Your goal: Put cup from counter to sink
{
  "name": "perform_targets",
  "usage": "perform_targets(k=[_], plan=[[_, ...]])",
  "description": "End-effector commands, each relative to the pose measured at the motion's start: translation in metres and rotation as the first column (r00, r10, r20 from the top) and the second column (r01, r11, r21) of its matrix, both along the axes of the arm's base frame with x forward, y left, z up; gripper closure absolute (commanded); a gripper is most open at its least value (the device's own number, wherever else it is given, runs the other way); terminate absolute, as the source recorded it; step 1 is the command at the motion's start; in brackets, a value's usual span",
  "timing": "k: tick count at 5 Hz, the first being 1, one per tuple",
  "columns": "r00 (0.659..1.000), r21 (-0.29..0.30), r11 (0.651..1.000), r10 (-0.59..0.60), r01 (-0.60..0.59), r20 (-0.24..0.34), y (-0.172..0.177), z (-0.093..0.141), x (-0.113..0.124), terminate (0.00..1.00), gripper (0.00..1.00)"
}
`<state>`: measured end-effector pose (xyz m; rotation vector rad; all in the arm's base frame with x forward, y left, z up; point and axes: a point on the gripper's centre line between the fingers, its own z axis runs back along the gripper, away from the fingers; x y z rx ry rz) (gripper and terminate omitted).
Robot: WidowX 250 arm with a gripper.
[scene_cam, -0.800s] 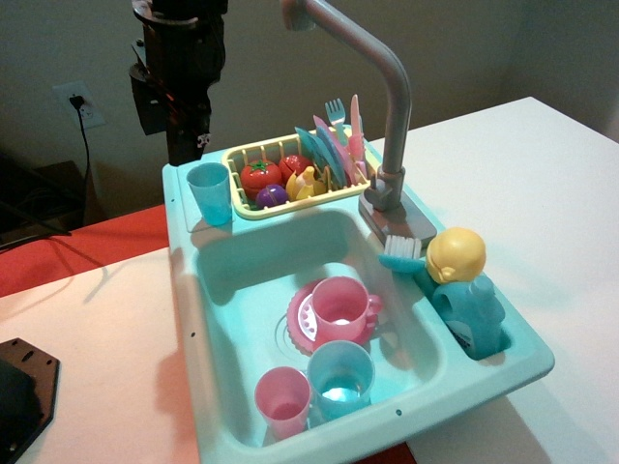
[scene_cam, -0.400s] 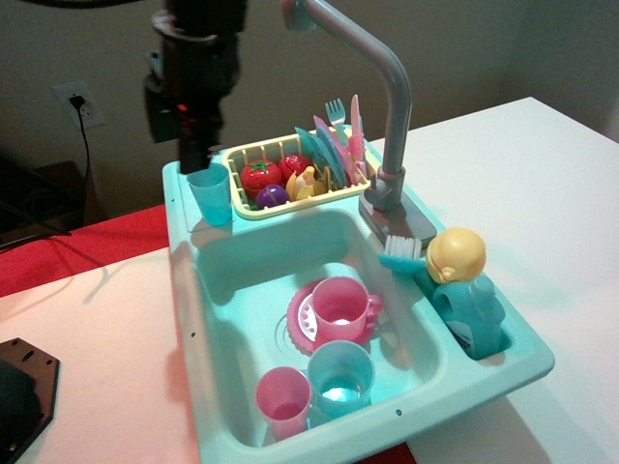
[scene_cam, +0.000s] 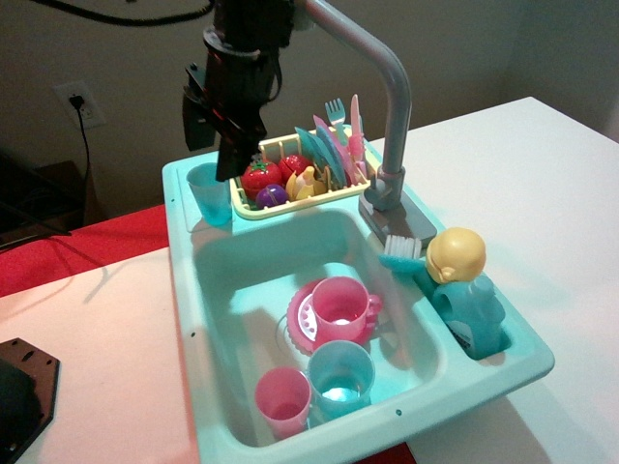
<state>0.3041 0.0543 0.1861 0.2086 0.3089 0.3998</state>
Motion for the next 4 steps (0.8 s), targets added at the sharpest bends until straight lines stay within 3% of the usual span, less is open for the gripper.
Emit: perform_targets(k=[1, 4], plan=[[0.999, 0.027, 0.999, 0.018, -0.019, 0.043, -0.001, 0.002, 0.005, 0.00, 0.00], [1.000, 0.065, 0.998, 0.009, -0.009, -0.004, 0.003, -0.029, -0.008, 0.00, 0.00]])
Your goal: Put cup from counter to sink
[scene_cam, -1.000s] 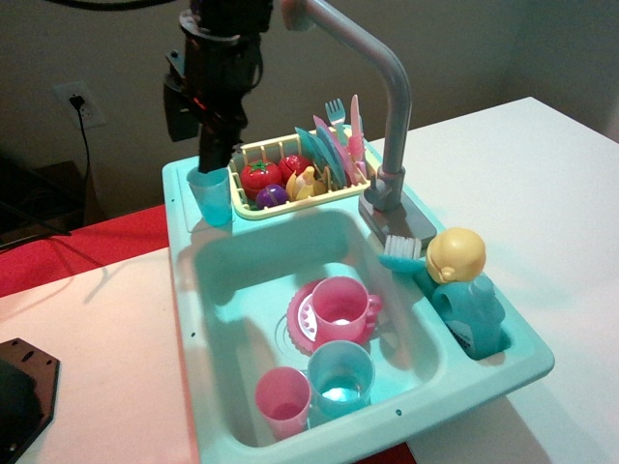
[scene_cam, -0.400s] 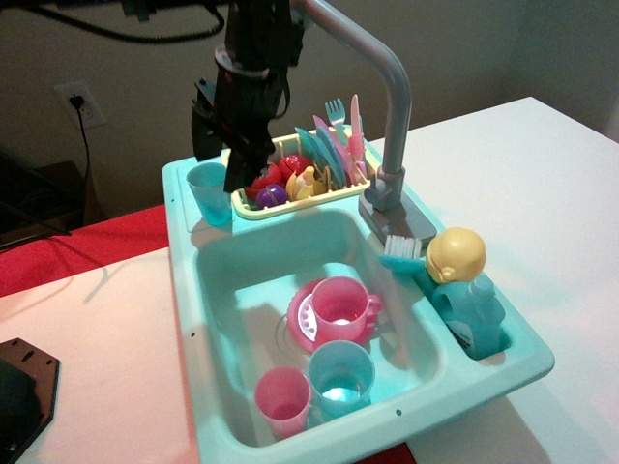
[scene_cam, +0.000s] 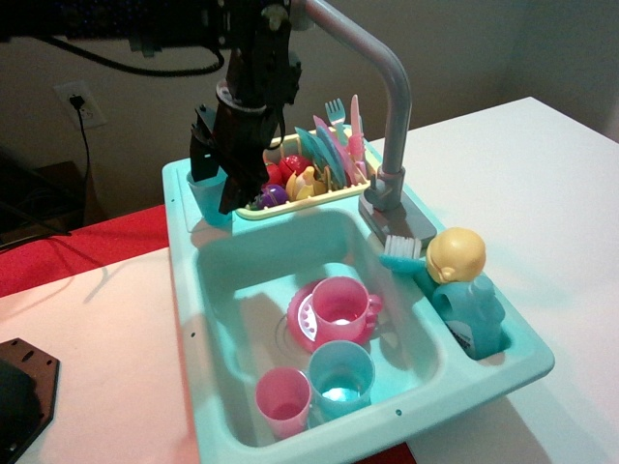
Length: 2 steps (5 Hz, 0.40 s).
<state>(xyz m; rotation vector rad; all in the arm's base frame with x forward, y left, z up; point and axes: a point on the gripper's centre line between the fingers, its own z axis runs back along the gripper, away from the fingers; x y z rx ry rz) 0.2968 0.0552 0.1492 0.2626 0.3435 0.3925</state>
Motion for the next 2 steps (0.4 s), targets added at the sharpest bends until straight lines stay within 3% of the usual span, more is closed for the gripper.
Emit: perform_targets(k=[1, 2], plan=[[0.999, 0.023, 1.000, 0.006, -0.007, 0.048, 0.0022, 0.0015, -0.0017, 0.00, 1.00], [0.998, 0.023, 0.999, 0.021, -0.022, 0.056, 0.0038, 0.0036, -0.0022, 0.00, 1.00]])
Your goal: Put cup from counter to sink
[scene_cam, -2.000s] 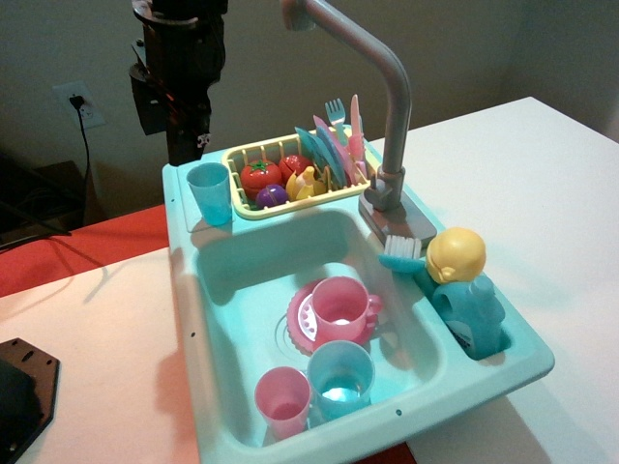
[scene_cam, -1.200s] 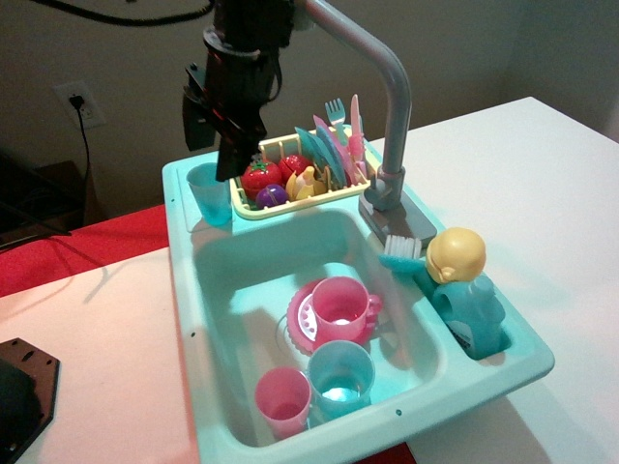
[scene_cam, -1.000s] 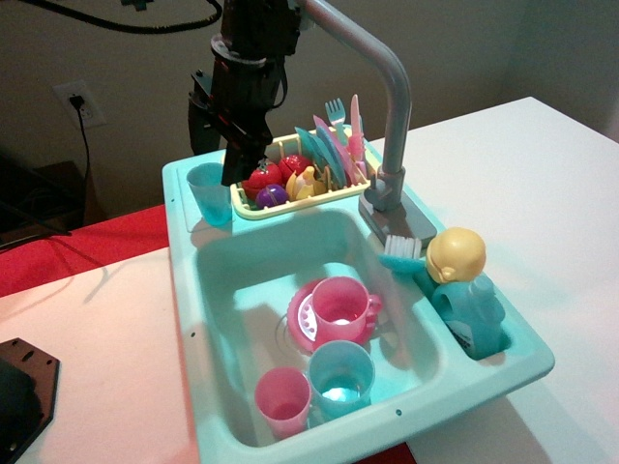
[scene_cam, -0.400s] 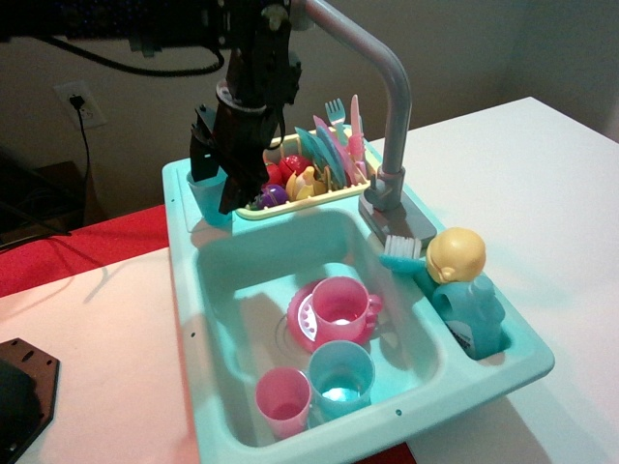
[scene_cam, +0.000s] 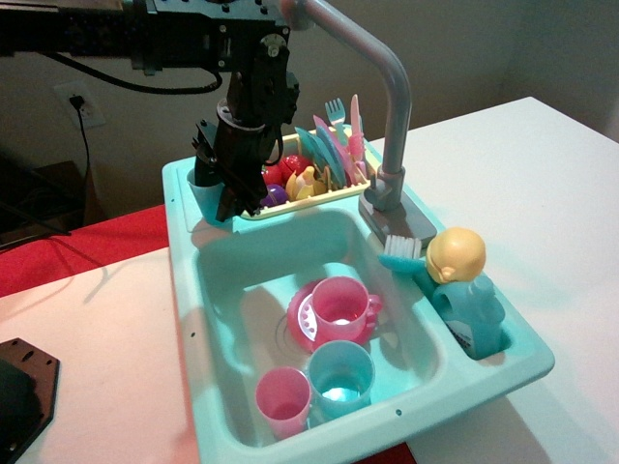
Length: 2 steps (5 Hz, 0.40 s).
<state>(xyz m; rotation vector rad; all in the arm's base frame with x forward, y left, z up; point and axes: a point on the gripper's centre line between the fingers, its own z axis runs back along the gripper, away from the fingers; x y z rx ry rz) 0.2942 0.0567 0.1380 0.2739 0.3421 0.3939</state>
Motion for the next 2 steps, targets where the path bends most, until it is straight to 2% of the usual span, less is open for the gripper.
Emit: perform_targets(k=[1, 2], plan=[[0.998, 0.017, 1.000, 0.020, -0.022, 0.066, 0.001, 0.018, 0.001, 0.00, 1.00], [0.997, -0.004, 0.999, -0.032, 0.033, 0.069, -0.017, 0.018, 0.009, 0.00, 1.00]])
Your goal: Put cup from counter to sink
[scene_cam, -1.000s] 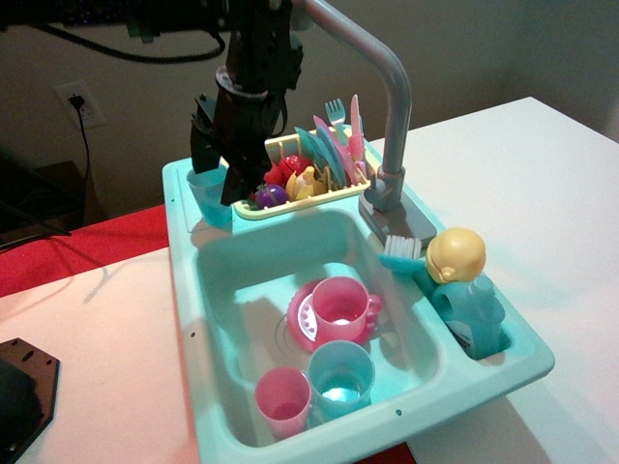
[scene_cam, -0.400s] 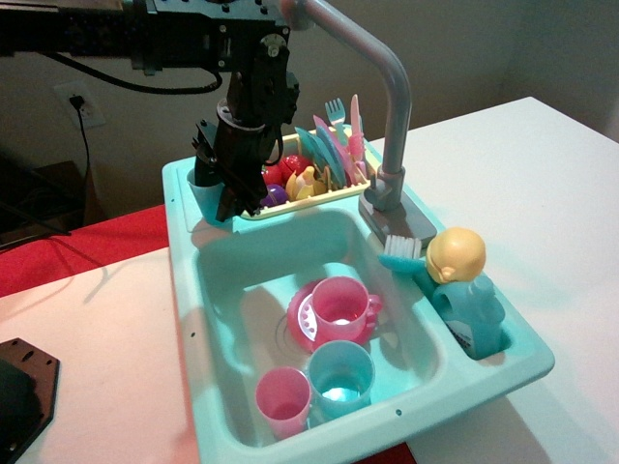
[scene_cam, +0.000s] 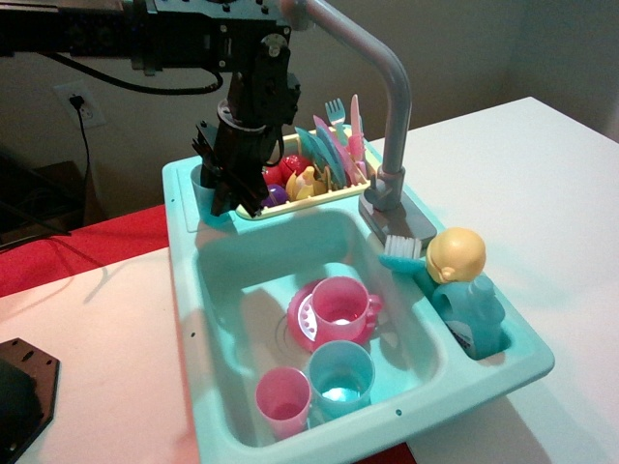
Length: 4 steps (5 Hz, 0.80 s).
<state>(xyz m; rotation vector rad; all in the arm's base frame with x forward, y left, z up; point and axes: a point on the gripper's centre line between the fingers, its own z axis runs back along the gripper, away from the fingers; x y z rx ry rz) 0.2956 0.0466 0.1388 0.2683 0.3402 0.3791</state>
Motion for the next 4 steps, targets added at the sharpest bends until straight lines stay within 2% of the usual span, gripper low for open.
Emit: perform_targets(k=[1, 3, 4], plan=[[0.991, -0.025, 0.993, -0.114, 0.116, 0.072, -0.039, 0.017, 0.020, 0.00, 1.00], [0.977, -0.067, 0.978, -0.193, 0.200, 0.092, -0.087, 0.016, 0.020, 0.00, 1.00], [0.982, -0.078, 0.983, -0.155, 0.164, 0.110, -0.084, 0.009, 0.012, 0.00, 1.00]])
